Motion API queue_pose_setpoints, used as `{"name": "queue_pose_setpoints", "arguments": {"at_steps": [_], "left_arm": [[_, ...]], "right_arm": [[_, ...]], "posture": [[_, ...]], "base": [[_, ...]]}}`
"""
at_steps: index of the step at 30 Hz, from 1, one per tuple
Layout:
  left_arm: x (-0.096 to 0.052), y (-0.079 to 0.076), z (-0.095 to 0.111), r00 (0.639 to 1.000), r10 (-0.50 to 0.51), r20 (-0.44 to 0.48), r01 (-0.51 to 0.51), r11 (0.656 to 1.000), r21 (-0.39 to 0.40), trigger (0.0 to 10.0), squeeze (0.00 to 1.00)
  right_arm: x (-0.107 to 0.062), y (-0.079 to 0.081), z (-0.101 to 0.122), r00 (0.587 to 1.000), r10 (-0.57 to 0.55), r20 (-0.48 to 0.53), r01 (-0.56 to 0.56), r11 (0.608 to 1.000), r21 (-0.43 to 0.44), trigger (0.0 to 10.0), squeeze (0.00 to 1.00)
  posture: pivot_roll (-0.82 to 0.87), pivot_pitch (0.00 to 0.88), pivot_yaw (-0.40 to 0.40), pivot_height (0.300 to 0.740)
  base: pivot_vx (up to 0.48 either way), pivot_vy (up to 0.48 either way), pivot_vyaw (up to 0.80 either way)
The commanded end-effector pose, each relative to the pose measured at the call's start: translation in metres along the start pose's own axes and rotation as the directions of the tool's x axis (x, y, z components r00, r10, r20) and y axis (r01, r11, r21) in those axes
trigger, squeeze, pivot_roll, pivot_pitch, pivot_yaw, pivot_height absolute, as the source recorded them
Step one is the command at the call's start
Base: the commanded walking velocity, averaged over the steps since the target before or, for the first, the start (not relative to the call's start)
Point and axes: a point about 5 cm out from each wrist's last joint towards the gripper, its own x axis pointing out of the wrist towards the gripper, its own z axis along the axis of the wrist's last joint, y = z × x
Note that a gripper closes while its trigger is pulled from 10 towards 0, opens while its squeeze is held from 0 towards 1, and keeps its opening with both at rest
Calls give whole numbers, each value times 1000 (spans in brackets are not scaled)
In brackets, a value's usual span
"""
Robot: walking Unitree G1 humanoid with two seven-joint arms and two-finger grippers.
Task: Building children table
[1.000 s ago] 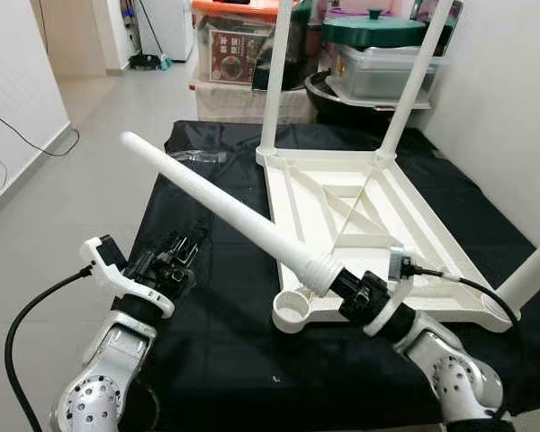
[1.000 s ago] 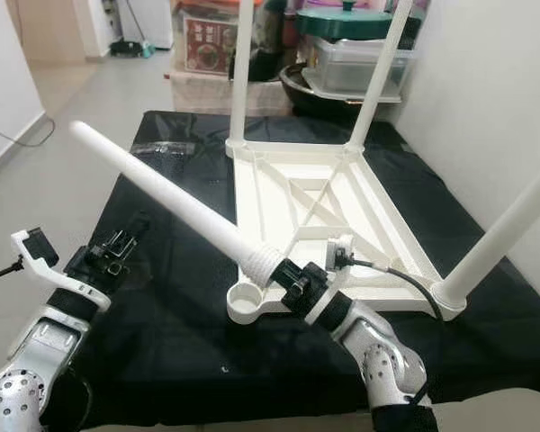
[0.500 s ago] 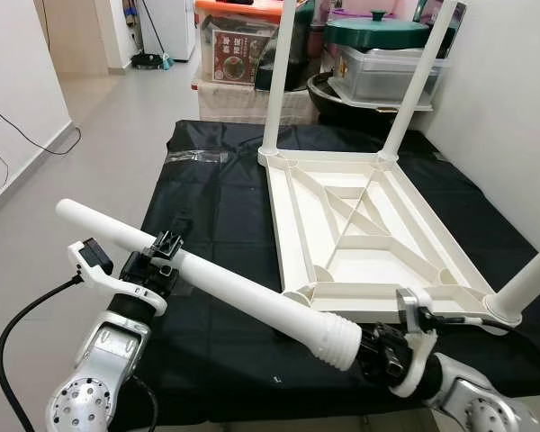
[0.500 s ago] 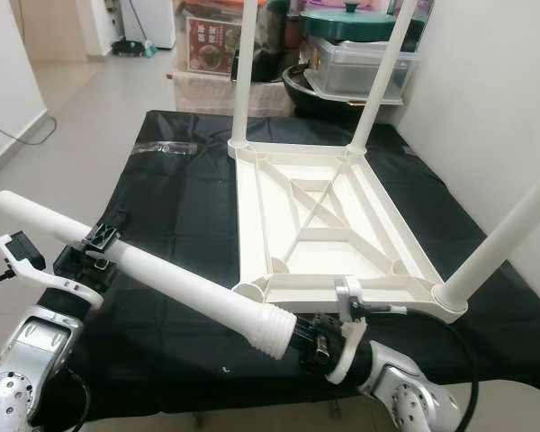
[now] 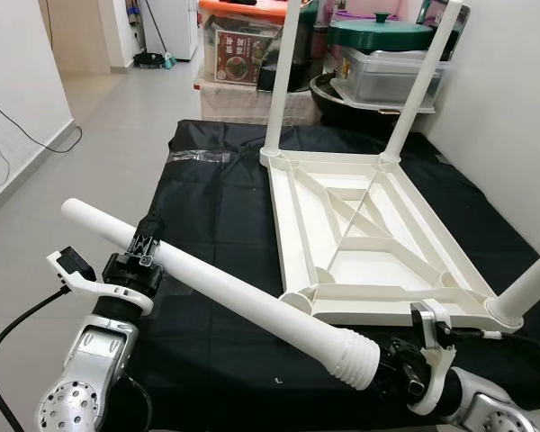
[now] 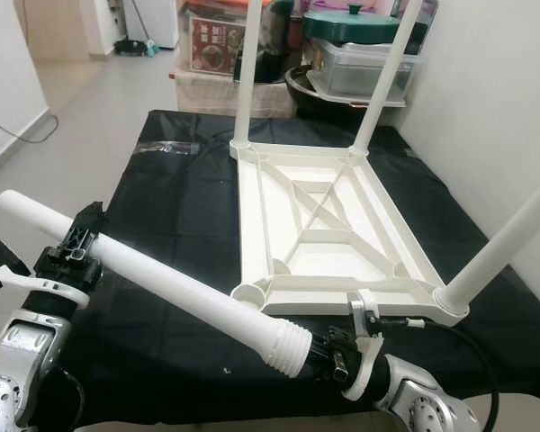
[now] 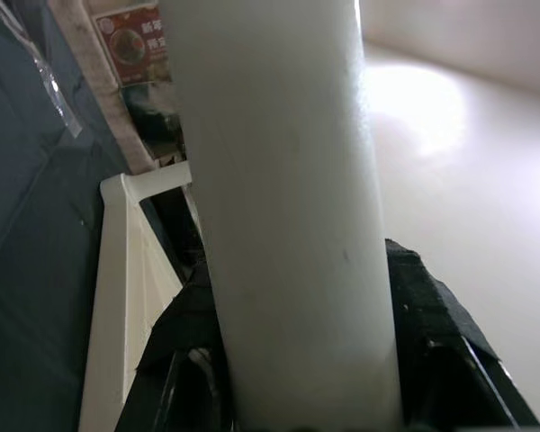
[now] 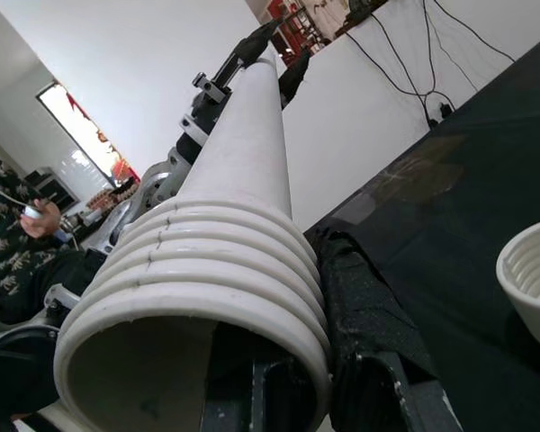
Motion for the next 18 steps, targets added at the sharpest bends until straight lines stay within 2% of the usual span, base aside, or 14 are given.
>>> {"name": "queue_pose_setpoints", "arguments": {"at_steps": [1, 4, 5, 6, 7, 10, 11, 12, 13, 15, 18], "left_arm": [[2, -9, -11, 999, -46, 15, 47, 998, -49, 0, 0], [1, -10, -12, 998, -55, 10, 56, 997, -56, 0, 0], [1, -10, -12, 998, -60, 7, 60, 997, -58, 0, 0], [1, -10, -12, 998, -60, 7, 60, 997, -58, 0, 0], [1, -10, -13, 998, -62, 4, 62, 996, -62, 0, 0], [0, -13, -13, 997, -72, 2, 72, 995, -70, 0, 0], [0, -13, -13, 997, -74, 2, 74, 995, -69, 0, 0], [0, -13, -13, 997, -74, 2, 74, 995, -69, 0, 0], [0, -12, -13, 998, -67, 6, 67, 996, -64, 0, 0], [0, -10, -11, 998, -56, 18, 57, 997, -61, 0, 0], [-1, -10, -9, 998, -53, 30, 54, 997, -59, 0, 0]], "right_arm": [[4, -1, -4, 999, -8, -47, 8, 1000, -2, 0, 0], [10, -1, 1, 999, -13, -39, 11, 1000, -29, 0, 0], [14, -3, 3, 998, -48, -41, 45, 998, -54, 1059, 0], [14, -3, 3, 998, -48, -41, 45, 998, -54, 1059, 0], [17, -7, 4, 995, -84, -55, 80, 994, -76, 10000, 0], [21, -15, 7, 982, -172, -83, 162, 981, -110, 10000, 0], [21, -18, 9, 978, -196, -65, 189, 976, -108, 10000, 180], [21, -18, 9, 978, -196, -65, 189, 976, -108, 10000, 180], [20, -23, 11, 974, -221, -42, 217, 972, -87, 10000, 1000], [15, -30, 13, 964, -265, -23, 263, 962, -76, 10000, 1000], [6, -32, 13, 957, -288, -29, 285, 955, -79, 10000, 1000]], "posture": [[52, 0, -88, 740], [52, 0, -88, 740], [52, 0, -89, 740], [52, 0, -89, 740], [52, 0, -90, 740], [54, 0, -92, 740], [56, 0, -95, 740], [56, 0, -95, 740], [56, 0, -95, 740], [57, 0, -98, 740], [54, 0, -104, 740]], "base": [[0, 0, 0], [0, 0, 0], [0, 0, 0], [0, 0, 0], [0, 0, 0], [0, 0, 0], [0, 0, 0], [0, 0, 0], [0, 0, 0], [0, 0, 0], [0, 0, 0]]}}
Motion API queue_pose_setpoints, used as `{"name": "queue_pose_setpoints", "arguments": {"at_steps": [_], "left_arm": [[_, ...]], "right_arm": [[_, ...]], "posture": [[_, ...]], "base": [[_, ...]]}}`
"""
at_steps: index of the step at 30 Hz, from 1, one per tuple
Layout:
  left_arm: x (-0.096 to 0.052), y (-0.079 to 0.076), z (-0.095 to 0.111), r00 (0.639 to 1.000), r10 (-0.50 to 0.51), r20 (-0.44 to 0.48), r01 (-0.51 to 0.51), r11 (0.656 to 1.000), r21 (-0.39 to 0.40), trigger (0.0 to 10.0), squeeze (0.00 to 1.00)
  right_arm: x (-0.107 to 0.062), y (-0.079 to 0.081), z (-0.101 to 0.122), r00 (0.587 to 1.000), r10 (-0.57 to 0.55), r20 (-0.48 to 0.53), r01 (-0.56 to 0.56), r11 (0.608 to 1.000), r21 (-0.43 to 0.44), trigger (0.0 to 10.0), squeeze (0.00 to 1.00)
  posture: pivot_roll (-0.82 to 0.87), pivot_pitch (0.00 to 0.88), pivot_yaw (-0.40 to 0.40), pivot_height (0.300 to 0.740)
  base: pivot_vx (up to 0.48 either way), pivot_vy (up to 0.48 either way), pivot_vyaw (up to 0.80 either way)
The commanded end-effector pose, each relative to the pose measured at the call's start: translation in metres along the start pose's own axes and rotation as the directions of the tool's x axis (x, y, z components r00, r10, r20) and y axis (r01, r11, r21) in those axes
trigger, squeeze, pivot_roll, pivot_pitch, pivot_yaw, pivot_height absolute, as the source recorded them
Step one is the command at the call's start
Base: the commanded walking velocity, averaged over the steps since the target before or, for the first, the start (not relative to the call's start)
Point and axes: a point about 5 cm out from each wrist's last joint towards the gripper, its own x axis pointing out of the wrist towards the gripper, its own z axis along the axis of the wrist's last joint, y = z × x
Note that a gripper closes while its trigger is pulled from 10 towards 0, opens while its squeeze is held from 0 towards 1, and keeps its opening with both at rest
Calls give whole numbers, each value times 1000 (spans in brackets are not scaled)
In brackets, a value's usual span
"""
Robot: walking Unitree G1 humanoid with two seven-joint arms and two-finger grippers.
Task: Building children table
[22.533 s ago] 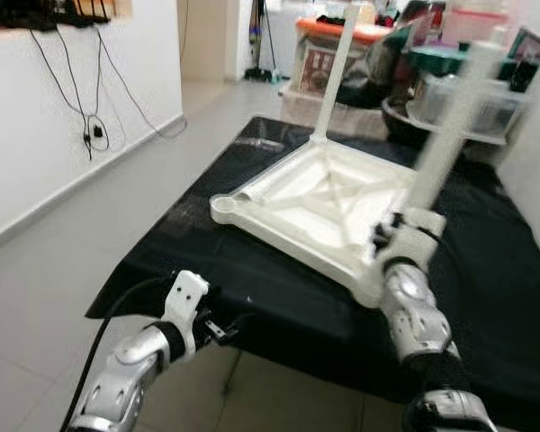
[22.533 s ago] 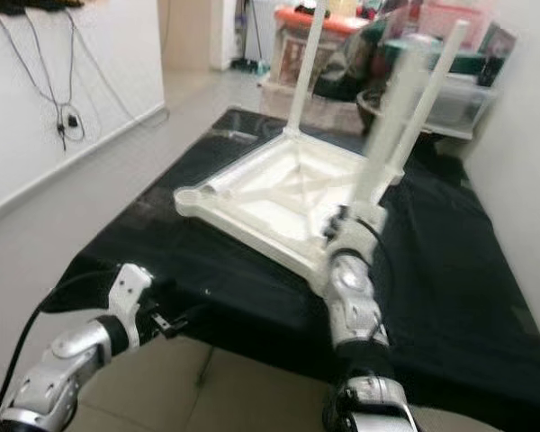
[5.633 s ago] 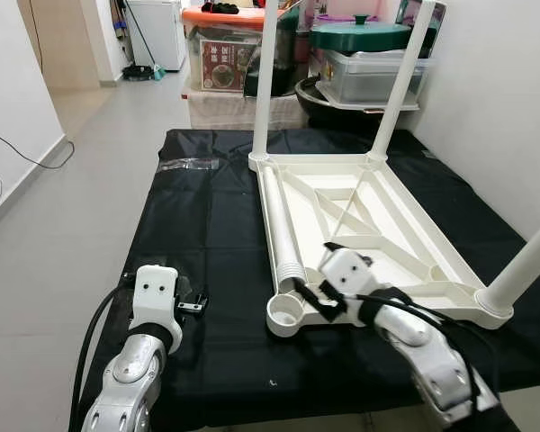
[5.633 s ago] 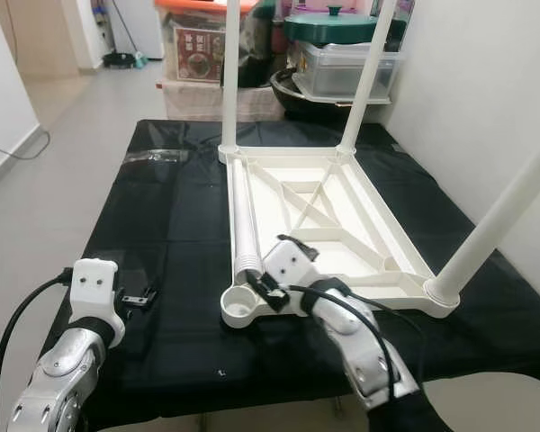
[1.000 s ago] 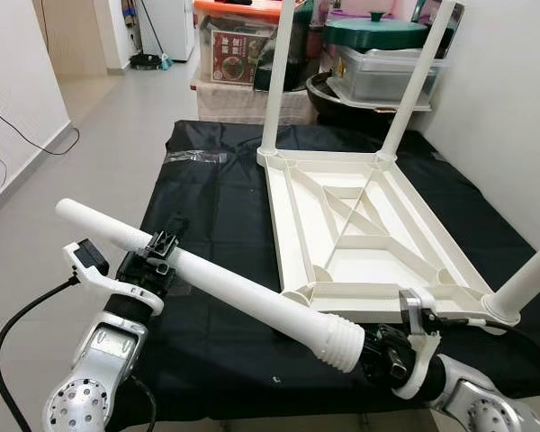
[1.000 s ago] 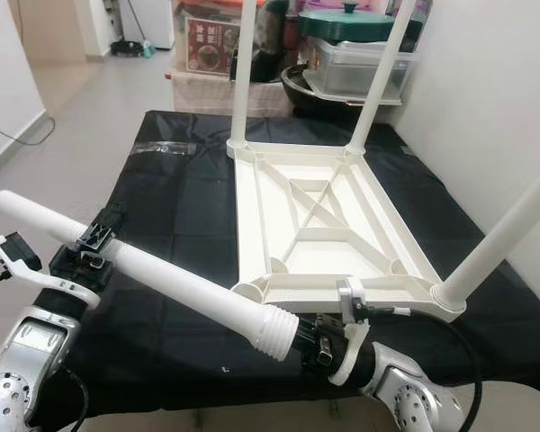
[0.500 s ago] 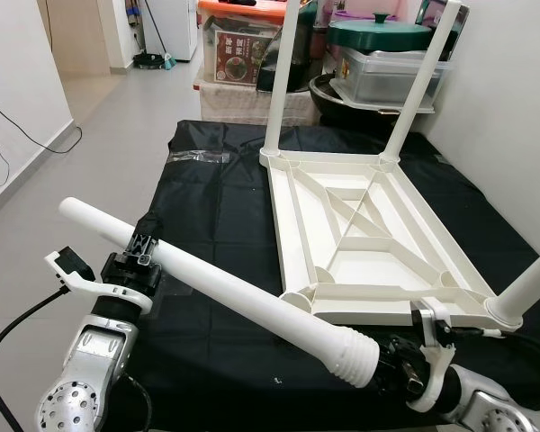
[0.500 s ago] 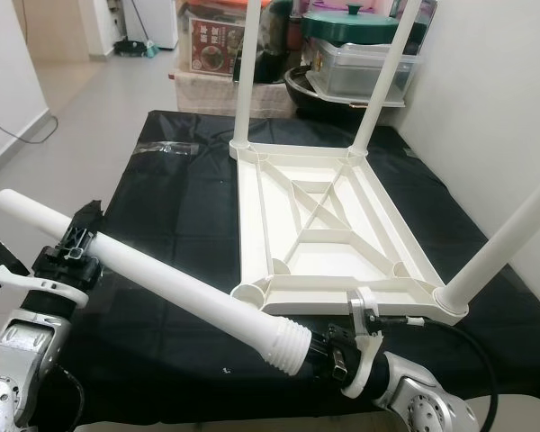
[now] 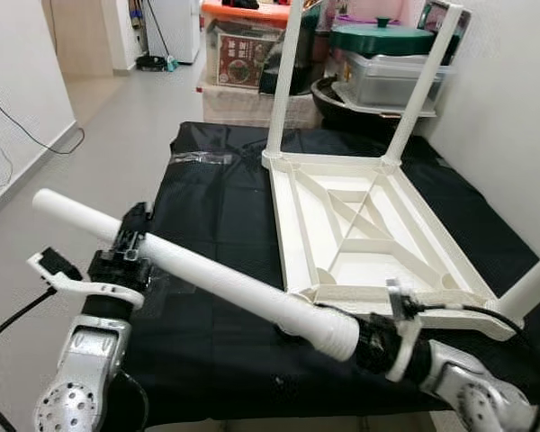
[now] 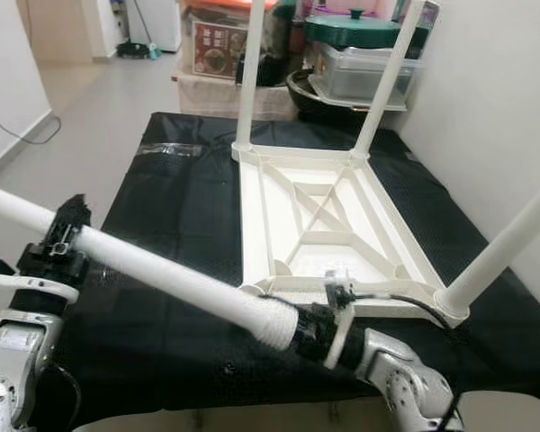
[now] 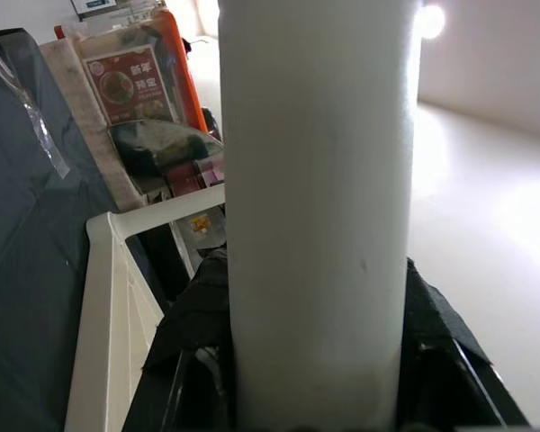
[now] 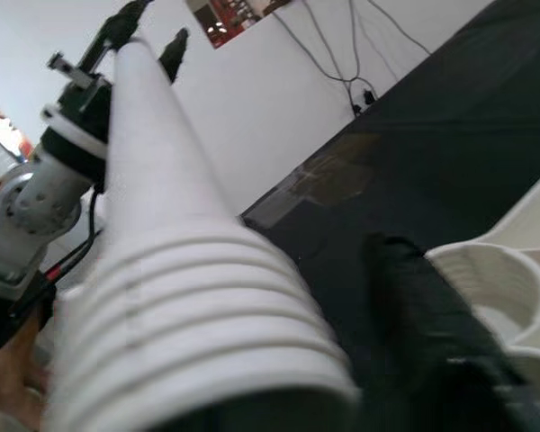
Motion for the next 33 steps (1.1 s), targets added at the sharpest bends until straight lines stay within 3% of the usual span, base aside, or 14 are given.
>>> {"name": "queue_pose_setpoints", "arguments": {"at_steps": [1, 5, 11, 18, 21, 22, 23, 24, 26, 27, 28, 29, 30, 33], "left_arm": [[-1, -4, -12, 1000, -21, -5, 21, 999, -49, 0, 0], [-2, -3, -11, 1000, -18, 6, 19, 999, -47, 0, 0], [-2, -3, -12, 1000, -15, 8, 15, 999, -46, 0, 0], [-1, -2, -12, 1000, -10, 9, 10, 999, -41, 0, 0], [-1, -2, -12, 1000, -10, 9, 10, 999, -41, 0, 0], [0, -1, -14, 1000, -9, -3, 9, 1000, -24, 0, 0], [0, -1, -15, 1000, -11, -10, 10, 1000, -16, 0, 0], [0, -1, -15, 1000, -11, -10, 10, 1000, -16, 0, 0], [1, -1, -17, 999, -16, -31, 16, 1000, 6, 0, 0], [1, -1, -17, 999, -16, -31, 16, 1000, 6, 0, 0], [1, -3, -20, 999, -26, -45, 27, 1000, 11, 0, 0], [1, -6, -21, 997, -43, -60, 44, 999, 19, 0, 0], [1, -6, -21, 997, -43, -60, 44, 999, 19, 0, 0], [1, -10, -23, 995, -65, -78, 67, 998, 23, 0, 0]], "right_arm": [[-12, -9, 0, 996, -84, -13, 84, 996, -9, 10000, 1000], [-29, -11, -2, 994, -111, -25, 111, 994, -1, 10000, 1000], [-76, -25, 1, 962, -271, -22, 271, 963, -7, 10000, 1000], [-96, -35, 21, 930, -364, 42, 366, 930, -41, 10000, 1000], [-96, -35, 21, 930, -364, 42, 366, 930, -41, 10000, 1000], [-88, -34, 50, 921, -373, 115, 386, 913, -129, 10000, 1000], [-81, -32, 60, 922, -361, 141, 381, 910, -165, 10000, 1000], [-81, -32, 60, 922, -361, 141, 381, 910, -165, 10000, 1000], [-49, -28, 104, 904, -348, 247, 404, 885, -233, 10000, 1000], [-49, -28, 104, 904, -348, 247, 404, 885, -233, 10000, 1000], [-36, -25, 121, 903, -335, 268, 402, 880, -252, 10000, 800], [-18, -18, 137, 919, -290, 268, 358, 898, -255, 10000, 0], [-18, -18, 137, 919, -290, 268, 358, 898, -255, 10000, 0], [13, -3, 152, 962, -185, 199, 236, 933, -272, 10000, 0]], "posture": [[54, 0, -104, 740], [47, 0, -104, 740], [34, 0, -97, 740], [21, 0, -84, 740], [21, 0, -84, 740], [18, 0, -79, 740], [18, 0, -79, 740], [18, 0, -79, 740], [19, 0, -78, 740], [19, 0, -78, 740], [41, 0, -92, 740], [46, 0, -94, 740], [46, 0, -94, 740], [58, 0, -100, 740]], "base": [[0, 0, 0], [0, 0, 0], [0, 0, 0], [0, 0, 0], [0, 0, 0], [0, 0, 0], [0, 0, 0], [0, 0, 0], [0, 0, 0], [0, 0, 0], [0, 0, 0], [0, 0, 0], [0, 0, 0], [0, 0, 0]]}}
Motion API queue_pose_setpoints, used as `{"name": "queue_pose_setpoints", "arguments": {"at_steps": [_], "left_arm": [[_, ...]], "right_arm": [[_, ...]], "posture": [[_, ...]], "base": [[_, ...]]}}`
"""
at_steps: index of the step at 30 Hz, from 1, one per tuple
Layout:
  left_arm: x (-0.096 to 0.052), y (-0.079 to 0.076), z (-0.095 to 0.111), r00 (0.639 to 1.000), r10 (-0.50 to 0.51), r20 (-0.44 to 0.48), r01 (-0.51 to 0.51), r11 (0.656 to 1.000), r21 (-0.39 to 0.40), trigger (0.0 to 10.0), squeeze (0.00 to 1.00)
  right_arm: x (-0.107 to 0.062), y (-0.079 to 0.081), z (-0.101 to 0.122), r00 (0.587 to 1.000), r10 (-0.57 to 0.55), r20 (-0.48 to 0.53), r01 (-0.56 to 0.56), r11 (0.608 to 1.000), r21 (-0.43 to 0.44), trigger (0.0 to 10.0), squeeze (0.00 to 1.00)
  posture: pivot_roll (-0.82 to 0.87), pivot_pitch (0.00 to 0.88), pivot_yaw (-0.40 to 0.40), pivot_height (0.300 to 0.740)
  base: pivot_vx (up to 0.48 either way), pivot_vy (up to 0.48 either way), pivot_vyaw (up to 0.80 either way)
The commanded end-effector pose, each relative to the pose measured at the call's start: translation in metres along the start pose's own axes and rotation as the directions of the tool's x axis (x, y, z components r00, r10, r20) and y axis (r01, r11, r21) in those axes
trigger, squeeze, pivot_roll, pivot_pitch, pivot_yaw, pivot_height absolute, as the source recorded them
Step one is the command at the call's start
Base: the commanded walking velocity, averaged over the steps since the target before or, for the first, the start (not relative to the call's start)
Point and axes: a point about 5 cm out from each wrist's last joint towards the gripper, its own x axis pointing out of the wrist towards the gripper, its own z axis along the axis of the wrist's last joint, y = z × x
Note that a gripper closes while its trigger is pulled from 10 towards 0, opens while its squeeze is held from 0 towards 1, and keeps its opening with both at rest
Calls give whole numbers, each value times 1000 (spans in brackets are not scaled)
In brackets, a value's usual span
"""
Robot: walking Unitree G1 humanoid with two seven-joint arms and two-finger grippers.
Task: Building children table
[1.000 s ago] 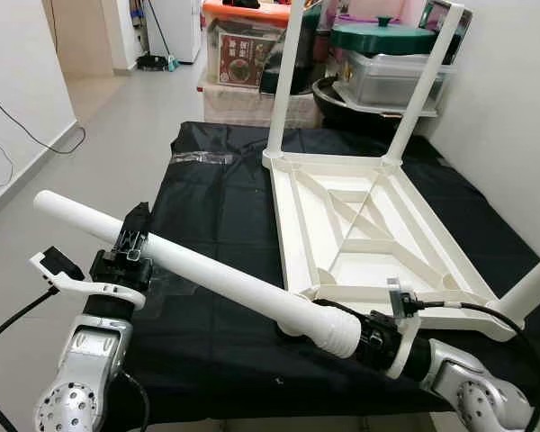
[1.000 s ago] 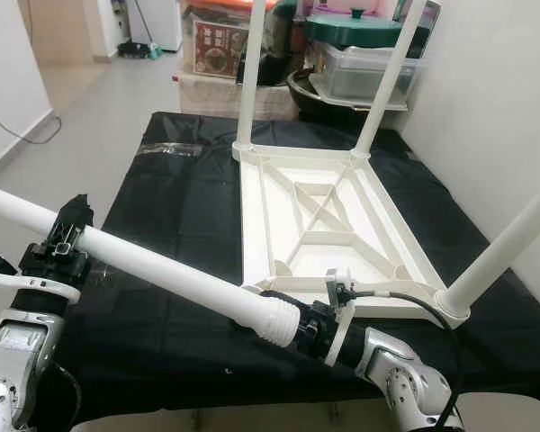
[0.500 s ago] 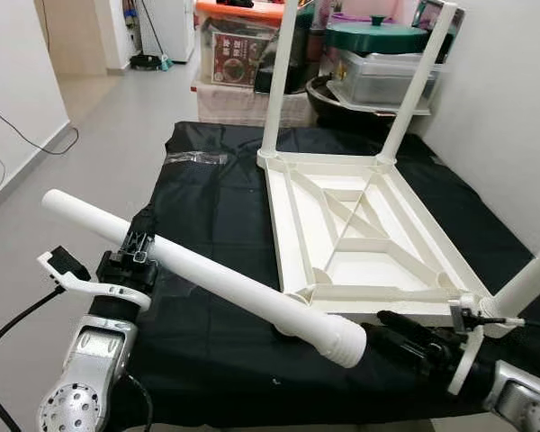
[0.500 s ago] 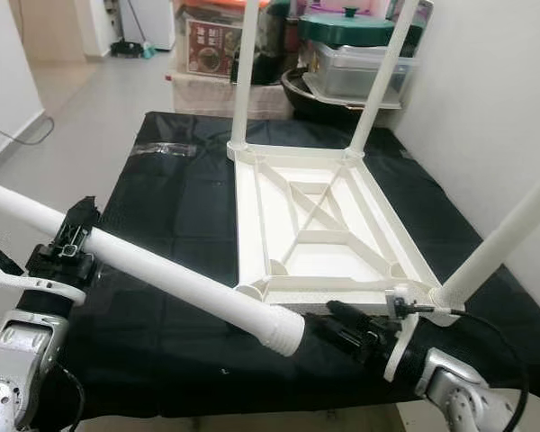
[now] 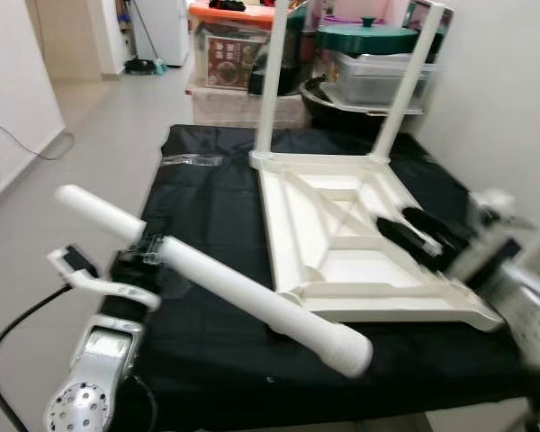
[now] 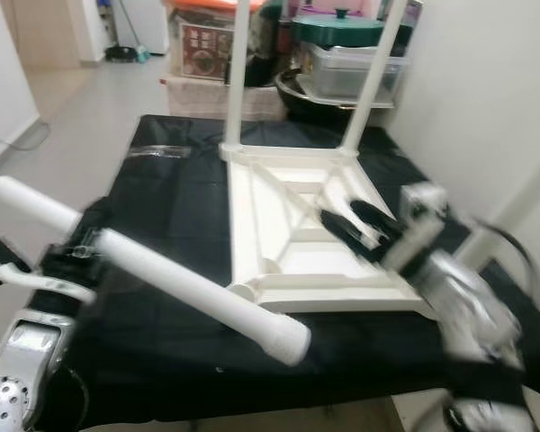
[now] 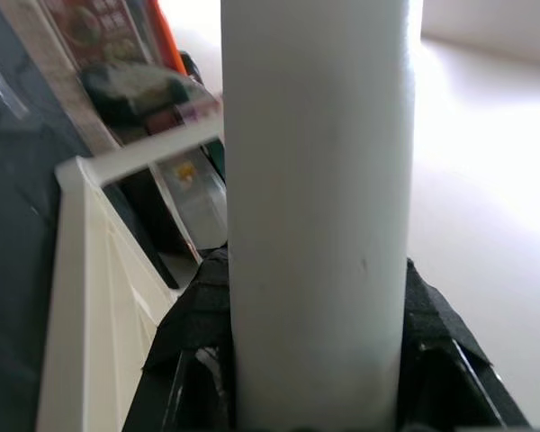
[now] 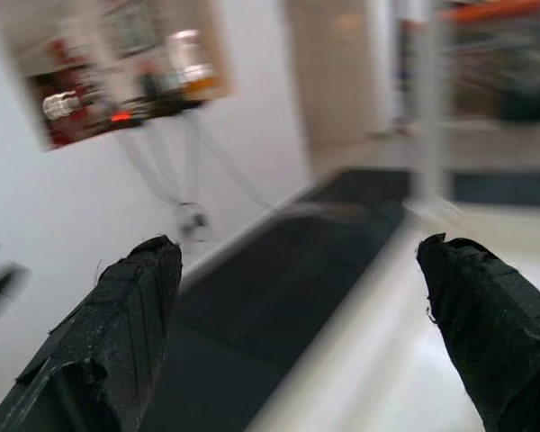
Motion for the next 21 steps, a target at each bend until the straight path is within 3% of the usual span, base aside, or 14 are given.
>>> {"name": "queue_pose_setpoints", "arguments": {"at_steps": [1, 2, 3, 6, 7, 8, 11, 14, 15, 16, 18, 21], "left_arm": [[0, -5, -5, 1000, -28, -6, 27, 1000, -14, 0, 0], [0, -5, -5, 1000, -28, -6, 27, 1000, -14, 0, 0], [1, -6, -6, 999, -31, -14, 31, 999, -10, 0, 0], [1, -7, -8, 999, -37, -25, 37, 999, 1, 0, 0], [2, -10, -11, 998, -45, -47, 47, 999, 23, 0, 0], [2, -11, -12, 997, -48, -54, 50, 998, 32, 0, 0], [2, -12, -13, 997, -47, -60, 50, 998, 38, 0, 0], [1, -13, -16, 996, -48, -74, 51, 998, 48, 0, 0], [1, -13, -18, 996, -46, -82, 51, 997, 53, 0, 0], [1, -13, -18, 996, -46, -82, 51, 997, 53, 0, 0], [0, -13, -21, 995, -39, -94, 44, 997, 57, 0, 0], [0, -13, -21, 995, -39, -94, 44, 997, 57, 0, 0]], "right_arm": [[15, 16, -13, 988, 98, -121, -94, 995, 37, 10000, 0], [15, 16, -13, 988, 98, -121, -94, 995, 37, 10000, 0], [27, 30, -18, 964, 174, -202, -170, 985, 35, 10000, 0], [34, 42, -24, 934, 230, -274, -231, 973, 30, 10000, 0], [41, 65, -38, 856, 329, -399, -347, 938, 28, 10000, 0], [42, 71, -42, 833, 348, -430, -373, 927, 28, 10000, 0], [42, 80, -46, 802, 378, -463, -413, 910, 28, 10000, 0], [43, 88, -50, 766, 400, -503, -417, 905, 84, 10000, 0], [42, 94, -53, 736, 423, -529, -434, 894, 110, 10000, 0], [42, 94, -53, 736, 423, -529, -434, 894, 110, 10000, 0], [40, 109, -61, 662, 477, -578, -479, 863, 163, 10000, 0], [40, 109, -61, 662, 477, -578, -479, 863, 163, 10000, 0]], "posture": [[59, 0, -103, 740], [59, 0, -103, 740], [60, 0, -104, 740], [67, 0, -109, 740], [73, 0, -113, 740], [73, 0, -113, 740], [76, 0, -115, 740], [75, 0, -115, 740], [72, 0, -110, 740], [72, 0, -110, 740], [59, 0, -99, 740], [59, 0, -99, 740]], "base": [[0, 0, 0], [0, 0, 0], [0, 0, 0], [0, 0, 0], [0, 0, 0], [0, 0, 0], [0, 0, 0], [0, 0, 0], [0, 0, 0], [0, 0, 0], [0, 0, 0], [0, 0, 0]]}}
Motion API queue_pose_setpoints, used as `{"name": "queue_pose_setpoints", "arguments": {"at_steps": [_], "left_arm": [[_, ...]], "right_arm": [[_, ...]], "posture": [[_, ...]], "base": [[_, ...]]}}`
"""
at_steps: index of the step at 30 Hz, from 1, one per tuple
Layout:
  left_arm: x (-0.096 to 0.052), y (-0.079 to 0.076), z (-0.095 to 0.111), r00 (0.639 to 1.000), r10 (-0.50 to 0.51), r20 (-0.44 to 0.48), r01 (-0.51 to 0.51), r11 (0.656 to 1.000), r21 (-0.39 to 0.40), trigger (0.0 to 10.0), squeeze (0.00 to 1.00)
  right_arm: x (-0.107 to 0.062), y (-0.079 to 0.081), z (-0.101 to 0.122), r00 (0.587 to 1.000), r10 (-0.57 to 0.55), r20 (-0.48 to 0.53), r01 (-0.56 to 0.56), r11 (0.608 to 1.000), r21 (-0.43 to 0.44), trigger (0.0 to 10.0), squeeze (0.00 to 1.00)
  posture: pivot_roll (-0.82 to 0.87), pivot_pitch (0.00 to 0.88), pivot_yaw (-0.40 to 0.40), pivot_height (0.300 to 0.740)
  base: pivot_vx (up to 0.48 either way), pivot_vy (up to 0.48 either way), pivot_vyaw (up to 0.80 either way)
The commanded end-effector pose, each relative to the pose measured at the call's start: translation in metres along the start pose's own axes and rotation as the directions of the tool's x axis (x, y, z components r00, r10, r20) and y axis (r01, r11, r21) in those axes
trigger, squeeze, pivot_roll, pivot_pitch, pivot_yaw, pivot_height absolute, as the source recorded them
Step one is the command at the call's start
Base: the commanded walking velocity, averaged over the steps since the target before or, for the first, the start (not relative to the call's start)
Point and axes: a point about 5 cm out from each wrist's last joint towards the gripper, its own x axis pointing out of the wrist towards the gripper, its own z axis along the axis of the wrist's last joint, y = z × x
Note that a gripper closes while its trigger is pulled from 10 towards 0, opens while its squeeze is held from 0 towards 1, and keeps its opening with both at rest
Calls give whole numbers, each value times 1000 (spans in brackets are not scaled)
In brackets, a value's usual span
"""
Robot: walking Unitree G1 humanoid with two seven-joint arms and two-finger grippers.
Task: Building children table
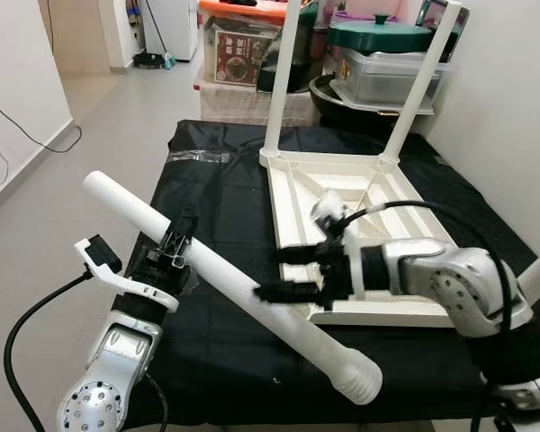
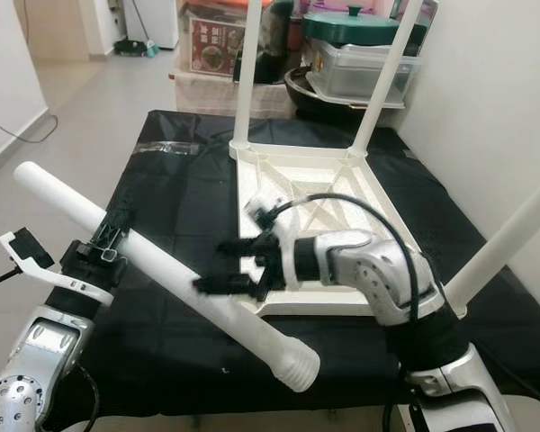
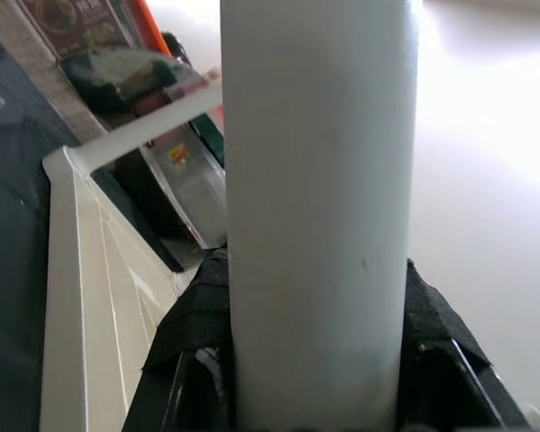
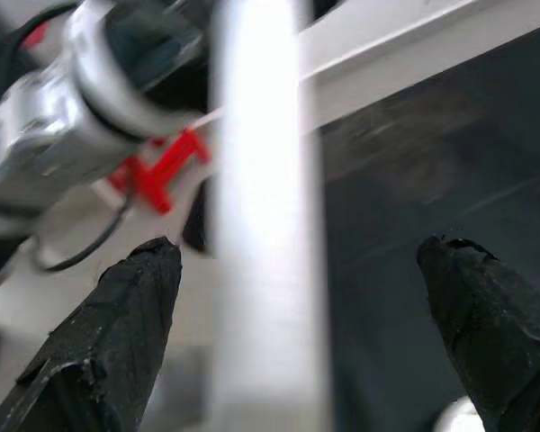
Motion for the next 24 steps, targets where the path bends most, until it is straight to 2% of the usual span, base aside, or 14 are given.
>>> {"name": "queue_pose_setpoints", "arguments": {"at_steps": [1, 2, 3, 4, 5, 7, 9, 15, 17, 18, 24], "left_arm": [[-1, -1, -5, 1000, 2, -8, -2, 1000, -13, 0, 0], [-1, -1, -5, 1000, 2, -8, -2, 1000, -13, 0, 0], [-1, -1, -6, 1000, 3, -13, -3, 1000, -11, 0, 0], [-1, -1, -6, 1000, 3, -13, -3, 1000, -11, 0, 0], [-1, -2, -8, 1000, 3, -18, -3, 1000, -6, 0, 0], [-1, -2, -8, 1000, 3, -18, -3, 1000, -6, 0, 0], [0, -4, -9, 1000, 1, -21, -1, 1000, 7, 0, 0], [0, -6, -9, 1000, -6, -23, 6, 1000, 15, 0, 0], [1, -7, -10, 1000, -12, -27, 13, 1000, 16, 0, 0], [2, -9, -12, 999, -23, -40, 23, 1000, 17, 0, 0], [2, -9, -14, 998, -25, -52, 27, 999, 23, 0, 0]], "right_arm": [[3, 6, -2, 999, 31, -41, -31, 1000, 3, 10000, 0], [3, 6, -2, 999, 31, -41, -31, 1000, 3, 10000, 0], [11, 11, -10, 993, 62, -103, -61, 998, 9, 10000, 0], [11, 11, -10, 993, 62, -103, -61, 998, 9, 10000, 0], [17, 14, -17, 984, 86, -155, -84, 996, 16, 10000, 0], [17, 14, -17, 984, 86, -155, -84, 996, 16, 10000, 0], [26, 14, -28, 965, 101, -242, -102, 995, 8, 10000, 0], [30, 11, -31, 949, 85, -303, -93, 996, -12, 10000, 0], [33, 8, -33, 938, 74, -339, -92, 995, -36, 10000, 0], [38, 5, -33, 918, 58, -393, -99, 991, -86, 10000, 0], [42, 4, -28, 905, 53, -422, -113, 986, -119, 10000, 0]], "posture": [[59, 0, -99, 740], [59, 0, -99, 740], [61, 0, -104, 740], [61, 0, -104, 740], [61, 0, -104, 740], [61, 0, -104, 740], [72, 0, -111, 740], [78, 0, -116, 740], [79, 0, -117, 740], [82, 0, -122, 740], [84, 0, -124, 740]], "base": [[0, 0, 0], [0, 0, 0], [0, 0, 0], [0, 0, 0], [0, 0, 0], [0, 0, 0], [0, 0, 0], [0, 0, 0], [0, 0, 0], [0, 0, 0], [0, 0, 0]]}}
